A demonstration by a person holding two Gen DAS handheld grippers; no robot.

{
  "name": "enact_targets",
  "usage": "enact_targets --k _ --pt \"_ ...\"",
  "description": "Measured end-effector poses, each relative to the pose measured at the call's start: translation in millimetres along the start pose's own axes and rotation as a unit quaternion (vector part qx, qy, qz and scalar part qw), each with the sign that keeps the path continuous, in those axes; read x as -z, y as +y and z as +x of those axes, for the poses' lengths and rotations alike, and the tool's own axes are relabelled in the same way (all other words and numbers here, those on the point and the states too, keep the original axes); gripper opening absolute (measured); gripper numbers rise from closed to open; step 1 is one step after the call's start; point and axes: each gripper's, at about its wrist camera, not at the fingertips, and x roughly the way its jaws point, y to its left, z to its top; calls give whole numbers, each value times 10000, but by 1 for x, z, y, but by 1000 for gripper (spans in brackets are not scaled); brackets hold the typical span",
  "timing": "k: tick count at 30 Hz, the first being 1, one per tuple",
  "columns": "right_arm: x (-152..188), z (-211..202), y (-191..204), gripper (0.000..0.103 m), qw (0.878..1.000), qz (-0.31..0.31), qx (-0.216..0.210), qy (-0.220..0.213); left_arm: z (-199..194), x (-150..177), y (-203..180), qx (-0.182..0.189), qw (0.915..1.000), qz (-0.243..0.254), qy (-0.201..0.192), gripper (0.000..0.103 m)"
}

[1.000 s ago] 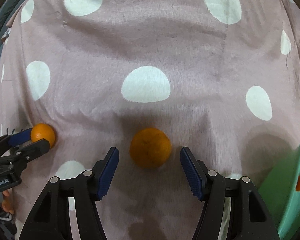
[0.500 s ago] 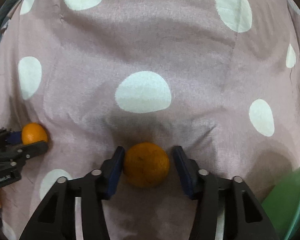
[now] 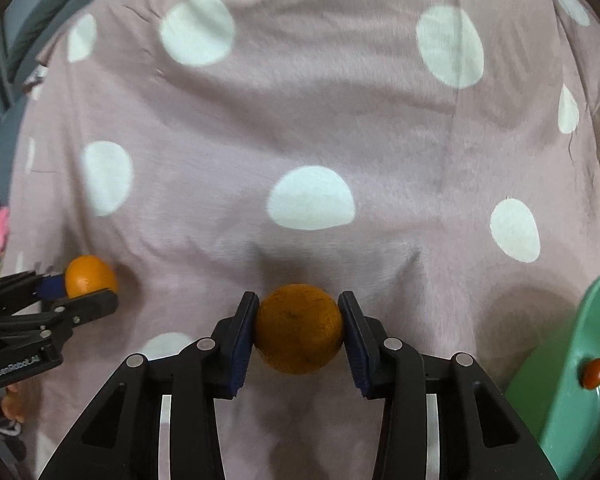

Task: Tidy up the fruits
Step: 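Grasp an orange tangerine with the left tool while the right tool grasps the other, then carry both tangerines over the green bowl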

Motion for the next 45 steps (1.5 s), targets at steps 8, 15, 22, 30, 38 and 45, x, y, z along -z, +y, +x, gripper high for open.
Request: enact_targets --k 8,15,22,30,38,45 --pt "13 -42 3 43 9994 -63 -339 -67 -43 21 -22 50 9999 88 -127 45" --pt "41 -70 20 43 9987 -126 -485 -68 -65 40 -47 56 9997 126 -209 45" --pt "69 -100 24 43 9982 -178 -559 -85 -80 57 -76 67 9993 216 -309 45" --pt "92 -137 19 43 9987 -186 -377 -275 -95 68 -99 111 9987 326 -389 45" --pt "102 -163 8 43 9987 -33 -224 -464 -102 70 -127 187 9974 571 -396 45" --pt "103 -180 -10 43 9976 120 -121 -668 -105 59 -161 301 9952 814 -458 45"
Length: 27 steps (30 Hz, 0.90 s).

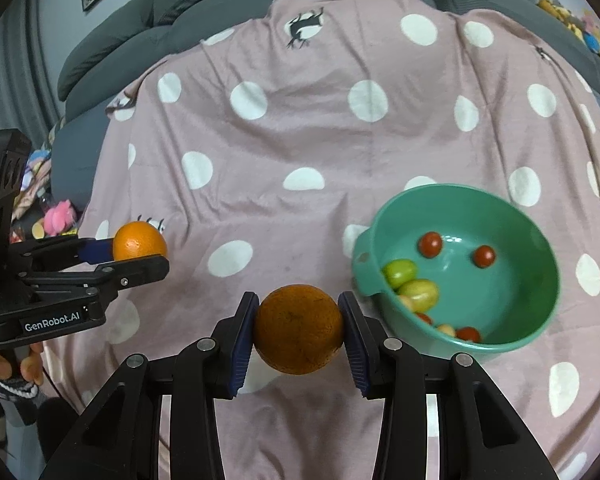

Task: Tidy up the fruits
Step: 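Carry both tangerines over the green bowl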

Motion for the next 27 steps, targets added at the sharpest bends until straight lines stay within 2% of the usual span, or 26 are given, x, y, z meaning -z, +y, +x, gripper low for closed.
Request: enact_targets --k 14,27 --pt "-3 -21 -52 43 9980 440 354 -272 15 -38 -72 488 9970 584 -130 45" --pt "-4 -18 -104 43 9935 809 756 -254 48 -63 -120 820 9920 960 -56 45"
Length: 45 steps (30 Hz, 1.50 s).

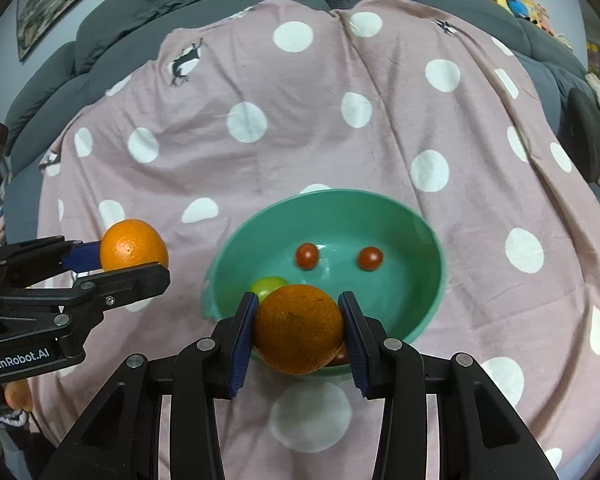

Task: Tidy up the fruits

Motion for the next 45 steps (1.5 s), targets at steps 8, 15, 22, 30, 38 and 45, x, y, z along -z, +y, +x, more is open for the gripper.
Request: enact_targets --k 8,15,22,30,38,45 --pt "-8 12 -16 43 9999 76 77 20 29 -10 -6 82 9998 69 168 45" --pt "-12 26 -24 43 9999 110 85 102 52 -13 -3 129 9994 10 327 45" --pt "-16 45 -29 43 9994 88 142 306 79 -17 -2 151 9982 -27 573 45" --pt "-17 61 -33 43 9979 54 295 573 100 -19 -2 47 9962 82 866 46" --pt "-16 67 -33 43 9950 8 561 822 105 -19 -4 -52 9934 172 1131 50" --pt "-21 44 -42 46 9940 133 805 730 72 -32 -6 -203 9967 145 771 85"
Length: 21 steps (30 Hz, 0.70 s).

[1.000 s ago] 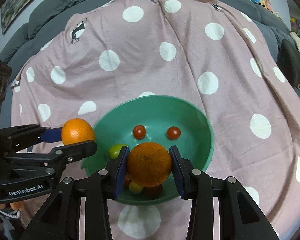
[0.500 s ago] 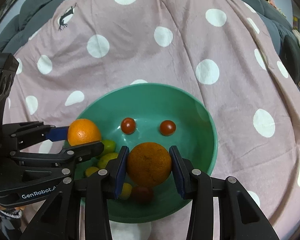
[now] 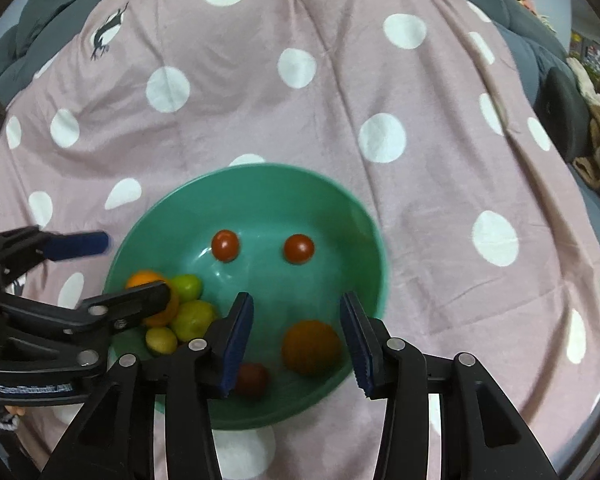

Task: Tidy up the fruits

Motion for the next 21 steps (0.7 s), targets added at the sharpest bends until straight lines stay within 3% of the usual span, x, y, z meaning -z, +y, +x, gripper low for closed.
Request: enact_targets --k 5,6,7,9,12,17,21 --pt "-8 -32 3 46 9998 -165 -13 -129 -37 -7 -2 58 9998 -34 -203 88" --pt "-10 -35 4 46 9997 -189 -33 -135 -46 -8 -3 -6 9997 -55 -233 92" --pt "-13 -43 5 46 9997 -205 -79 -132 -51 -10 -3 -63 9996 -72 -258 103" --pt "-21 -55 6 46 9995 -210 -184 -124 -70 -13 -5 -77 9993 -31 -364 102" --pt "-30 -75 11 55 9992 -358 -133 -106 -89 -16 -5 -99 9989 -83 -450 102" --pt "-42 -98 17 56 9980 -535 -332 69 -106 -20 -8 -221 9993 -131 -258 102" --pt "-49 -110 22 56 9973 -692 -222 111 -113 -23 -12 -643 9977 -21 -203 102"
